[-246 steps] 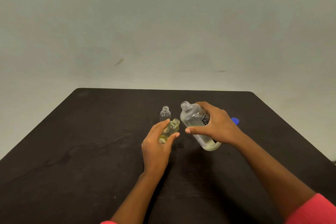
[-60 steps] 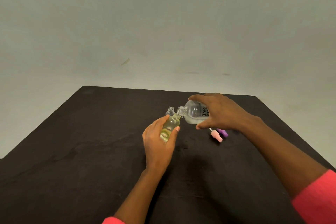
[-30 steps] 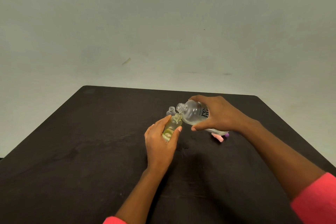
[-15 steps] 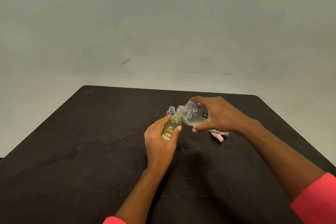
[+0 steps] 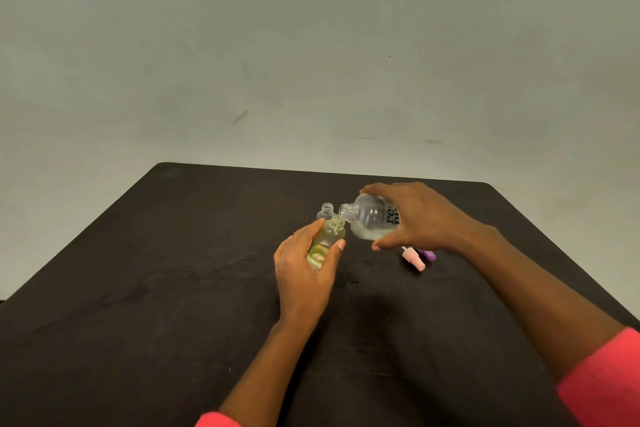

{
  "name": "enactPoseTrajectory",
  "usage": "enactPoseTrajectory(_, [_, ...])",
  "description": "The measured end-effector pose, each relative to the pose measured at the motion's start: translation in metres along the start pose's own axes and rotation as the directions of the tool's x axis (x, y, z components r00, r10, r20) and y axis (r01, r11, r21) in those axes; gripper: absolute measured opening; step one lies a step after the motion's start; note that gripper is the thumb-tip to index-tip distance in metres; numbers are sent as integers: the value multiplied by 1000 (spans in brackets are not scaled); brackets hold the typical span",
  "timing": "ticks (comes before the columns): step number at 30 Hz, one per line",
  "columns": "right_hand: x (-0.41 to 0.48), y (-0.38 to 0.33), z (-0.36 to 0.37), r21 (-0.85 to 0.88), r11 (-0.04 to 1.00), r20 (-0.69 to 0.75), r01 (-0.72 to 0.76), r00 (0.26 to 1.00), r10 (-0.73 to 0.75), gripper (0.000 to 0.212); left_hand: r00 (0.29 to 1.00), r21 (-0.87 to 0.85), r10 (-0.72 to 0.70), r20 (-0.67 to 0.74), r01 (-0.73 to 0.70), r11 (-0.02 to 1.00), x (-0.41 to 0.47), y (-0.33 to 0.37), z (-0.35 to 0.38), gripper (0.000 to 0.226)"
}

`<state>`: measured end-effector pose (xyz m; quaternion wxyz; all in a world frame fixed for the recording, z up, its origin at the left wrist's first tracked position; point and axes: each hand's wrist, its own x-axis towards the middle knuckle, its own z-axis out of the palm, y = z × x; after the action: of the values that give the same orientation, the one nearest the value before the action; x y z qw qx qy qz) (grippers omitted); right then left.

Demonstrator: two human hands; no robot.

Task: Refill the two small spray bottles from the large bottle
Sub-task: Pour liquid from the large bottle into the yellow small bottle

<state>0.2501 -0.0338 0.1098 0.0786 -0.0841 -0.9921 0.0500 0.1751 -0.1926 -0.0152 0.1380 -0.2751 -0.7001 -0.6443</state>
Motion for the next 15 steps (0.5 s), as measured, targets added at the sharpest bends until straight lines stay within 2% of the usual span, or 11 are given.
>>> enactPoseTrajectory(15, [3, 2, -3, -62, 998, 1, 4, 1000, -4, 82, 999, -16, 31, -14, -31, 999, 1, -1, 0, 45])
